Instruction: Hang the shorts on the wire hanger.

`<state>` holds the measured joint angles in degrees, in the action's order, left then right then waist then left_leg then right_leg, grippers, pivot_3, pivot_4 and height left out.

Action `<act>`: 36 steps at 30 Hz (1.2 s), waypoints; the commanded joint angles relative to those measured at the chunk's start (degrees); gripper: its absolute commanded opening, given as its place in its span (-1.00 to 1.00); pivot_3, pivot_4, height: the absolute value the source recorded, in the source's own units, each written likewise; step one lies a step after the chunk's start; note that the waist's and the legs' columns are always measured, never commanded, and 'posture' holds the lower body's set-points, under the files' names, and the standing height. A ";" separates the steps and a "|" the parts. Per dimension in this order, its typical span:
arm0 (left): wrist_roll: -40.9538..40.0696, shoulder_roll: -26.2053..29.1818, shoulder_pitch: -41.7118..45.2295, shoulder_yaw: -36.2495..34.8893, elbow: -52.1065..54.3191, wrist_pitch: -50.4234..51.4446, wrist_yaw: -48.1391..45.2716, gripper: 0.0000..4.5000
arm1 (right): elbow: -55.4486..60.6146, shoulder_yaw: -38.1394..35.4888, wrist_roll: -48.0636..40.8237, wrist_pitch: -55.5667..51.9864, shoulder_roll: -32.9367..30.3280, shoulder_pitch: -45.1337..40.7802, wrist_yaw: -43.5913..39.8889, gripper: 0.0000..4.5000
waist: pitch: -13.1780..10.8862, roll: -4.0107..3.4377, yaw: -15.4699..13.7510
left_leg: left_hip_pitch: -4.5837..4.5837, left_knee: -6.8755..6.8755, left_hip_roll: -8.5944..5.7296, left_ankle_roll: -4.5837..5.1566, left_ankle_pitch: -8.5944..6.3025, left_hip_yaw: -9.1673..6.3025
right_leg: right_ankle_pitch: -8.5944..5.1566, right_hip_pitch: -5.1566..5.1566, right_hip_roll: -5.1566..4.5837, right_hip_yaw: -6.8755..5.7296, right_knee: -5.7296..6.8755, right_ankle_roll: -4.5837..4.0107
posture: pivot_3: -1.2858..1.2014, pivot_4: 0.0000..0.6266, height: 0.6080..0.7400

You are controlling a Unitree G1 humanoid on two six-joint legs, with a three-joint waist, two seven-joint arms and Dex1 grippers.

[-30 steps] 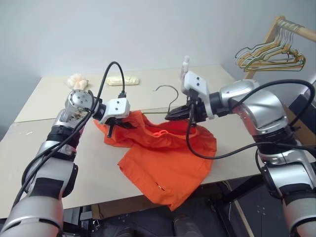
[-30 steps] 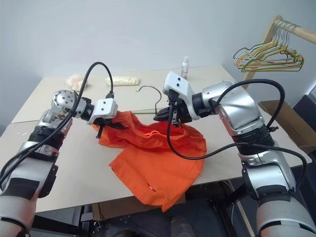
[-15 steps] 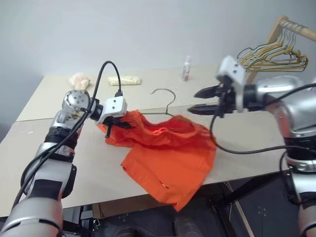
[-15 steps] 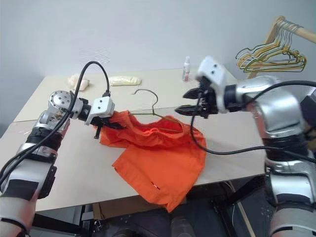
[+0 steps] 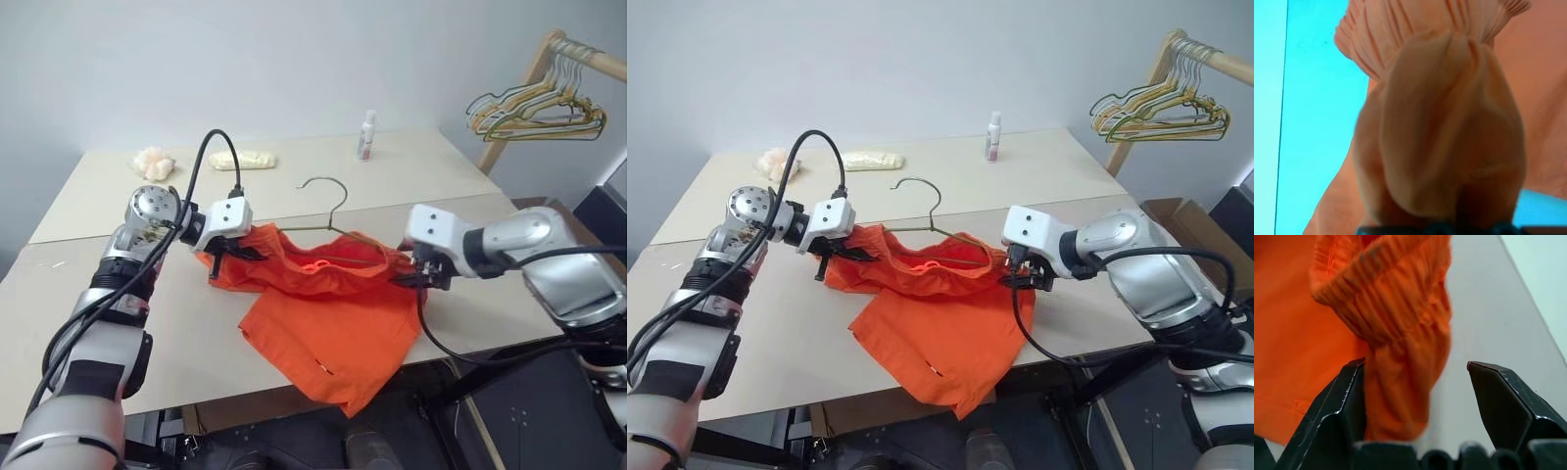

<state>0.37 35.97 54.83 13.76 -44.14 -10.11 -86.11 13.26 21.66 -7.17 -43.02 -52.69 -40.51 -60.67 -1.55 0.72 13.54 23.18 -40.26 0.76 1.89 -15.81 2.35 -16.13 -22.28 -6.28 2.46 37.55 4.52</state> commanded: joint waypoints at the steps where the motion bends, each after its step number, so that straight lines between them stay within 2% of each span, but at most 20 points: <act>1: -1.25 0.95 0.54 -1.80 2.47 -0.23 0.09 -1.00 | -3.23 2.48 4.89 2.77 1.69 -3.46 0.77 0.59 | 0.00 0.00 -0.04 | -0.01 -0.02 0.00 0.00 0.00 0.00 | 0.00 0.01 0.00 0.00 0.00 0.00 | -0.13 -1.00 1.00; 5: -1.32 1.13 -0.02 -1.90 3.48 0.20 0.02 -1.00 | -8.40 3.76 6.90 3.53 4.90 -6.28 0.22 0.59 | 0.00 0.00 -0.09 | -0.02 -0.01 -0.01 0.00 0.00 -0.01 | 0.00 0.01 0.00 -0.01 0.00 0.00 | -0.13 -1.00 1.00; 6: -1.35 1.17 -0.17 -1.92 3.81 0.33 0.00 -1.00 | -9.14 3.83 7.08 3.74 5.34 -6.68 -0.30 0.52 | 0.00 0.00 -0.08 | -0.01 -0.01 -0.01 0.00 0.00 -0.01 | 0.00 0.01 0.00 -0.01 0.00 0.00 | -0.13 -1.00 1.00; 8: -1.36 1.23 -0.37 -1.94 4.29 0.50 -0.05 -1.00 | -10.03 3.60 7.07 4.06 5.99 -7.12 -1.25 0.35 | 0.00 0.00 -0.13 | -0.01 -0.01 -0.01 0.00 0.00 -0.01 | 0.00 0.01 0.00 -0.02 0.00 0.00 | -0.13 -1.00 1.00; 13: -1.29 1.42 -0.52 -2.03 4.50 0.40 -0.10 -1.00 | -9.79 2.30 6.32 3.94 6.23 -6.91 -3.04 -0.45 | 0.00 0.00 -0.16 | -0.01 -0.01 -0.01 0.00 0.00 -0.02 | 0.00 0.02 0.00 -0.02 0.01 0.00 | -0.13 -1.00 1.00; 14: -1.30 1.44 -0.52 -2.03 4.48 0.35 -0.19 -1.00 | -9.52 2.09 6.15 3.79 6.13 -6.63 -3.30 -0.54 | 0.00 0.00 -0.16 | -0.01 -0.01 -0.01 -0.01 0.00 -0.02 | 0.00 0.02 0.00 -0.02 0.01 0.00 | -0.13 -1.00 1.00; 17: -1.48 1.30 -0.42 -2.04 4.22 -0.26 -0.67 -1.00 | -8.61 1.25 5.14 3.18 5.83 -5.76 -4.24 -0.99 | 0.00 0.00 -0.11 | -0.01 -0.01 -0.01 0.00 0.00 -0.02 | 0.00 0.02 0.00 -0.02 0.01 0.00 | -0.13 -1.00 1.00; 21: -2.39 0.60 0.06 -2.62 3.42 -1.21 -1.75 -1.00 | -6.89 -0.32 3.12 1.64 5.05 -4.10 -5.64 -0.99 | 0.00 0.00 -0.18 | -0.01 -0.01 -0.01 0.00 0.00 -0.02 | 0.00 0.02 0.00 -0.02 0.02 0.00 | -0.14 -1.00 1.00; 26: -7.68 -1.09 4.01 -5.06 2.20 3.74 -6.19 -0.41 | -1.84 -4.92 -2.91 -1.76 2.71 1.03 -8.43 -1.00 | 0.00 0.00 -0.42 | 0.05 -0.04 -0.03 0.00 0.00 -0.07 | 0.00 0.03 -0.02 -0.06 0.01 0.00 | -0.14 -1.00 1.00; 31: -12.64 -1.97 4.69 -8.56 4.79 7.80 -6.17 0.28 | 5.43 -13.44 -9.92 -11.37 1.30 10.35 -5.55 -1.00 | 0.00 0.00 -0.26 | 0.01 -0.04 -0.02 0.00 0.00 -0.08 | 0.00 0.05 -0.01 -0.05 0.01 0.00 | -0.16 -1.00 1.00; 34: -16.16 -3.21 4.23 -12.51 9.33 12.03 -0.66 0.72 | 10.33 -21.00 -13.21 -18.33 1.11 18.40 -1.57 -1.00 | 0.00 0.00 -0.28 | 0.02 -0.06 0.00 0.00 0.00 -0.08 | 0.00 0.07 -0.02 -0.04 0.01 0.00 | -0.16 -1.00 1.00; 35: -18.03 -4.41 3.51 -14.50 12.00 14.17 2.94 0.85 | 12.00 -25.69 -14.29 -22.03 1.96 22.02 0.39 -1.00 | 0.00 0.01 -0.41 | 0.02 -0.06 0.01 0.00 0.00 -0.09 | 0.00 0.09 -0.02 -0.04 0.01 0.01 | -0.17 -0.99 1.00; 36: -19.33 -5.21 2.80 -15.81 14.17 15.79 5.42 0.85 | 13.30 -29.00 -15.31 -24.61 2.56 24.53 1.97 -1.00 | 0.00 0.00 -0.63 | 0.03 -0.05 0.01 0.01 0.00 -0.11 | 0.00 0.10 -0.03 -0.04 0.00 0.01 | -0.17 -0.99 1.00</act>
<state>-15.61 31.40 57.67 1.06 -34.39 2.97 -85.14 23.15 -0.16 -20.22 -63.13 -50.49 -16.93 -61.32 -1.54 0.73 12.91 23.21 -40.31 0.77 1.89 -15.82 2.20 -16.14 -22.17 -6.33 2.43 37.57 4.53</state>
